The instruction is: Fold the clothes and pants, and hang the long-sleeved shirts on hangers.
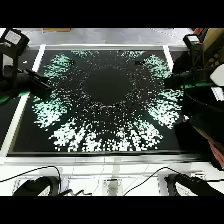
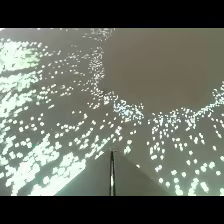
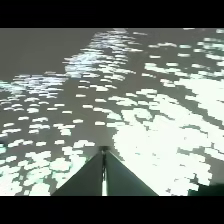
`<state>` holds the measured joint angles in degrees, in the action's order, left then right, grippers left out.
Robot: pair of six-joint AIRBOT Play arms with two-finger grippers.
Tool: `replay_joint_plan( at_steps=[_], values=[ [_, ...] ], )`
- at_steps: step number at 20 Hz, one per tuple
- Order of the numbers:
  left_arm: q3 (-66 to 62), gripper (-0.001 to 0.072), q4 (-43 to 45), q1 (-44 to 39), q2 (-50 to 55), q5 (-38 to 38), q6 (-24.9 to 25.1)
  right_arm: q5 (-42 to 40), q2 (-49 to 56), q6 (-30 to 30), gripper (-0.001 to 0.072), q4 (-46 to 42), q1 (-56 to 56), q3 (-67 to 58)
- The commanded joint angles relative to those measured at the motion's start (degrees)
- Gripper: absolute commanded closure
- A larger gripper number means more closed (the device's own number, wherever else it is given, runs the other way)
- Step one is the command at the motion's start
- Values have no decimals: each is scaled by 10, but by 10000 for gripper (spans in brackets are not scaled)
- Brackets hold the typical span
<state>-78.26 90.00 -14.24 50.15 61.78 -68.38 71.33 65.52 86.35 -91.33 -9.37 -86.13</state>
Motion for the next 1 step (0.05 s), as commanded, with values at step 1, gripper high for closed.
replay_joint_plan(
  at_steps=[1],
  values=[
    [0, 699, 0, 0, 0, 0, 0, 0, 4, 58, 690, -86, -27, 0]
  ],
)
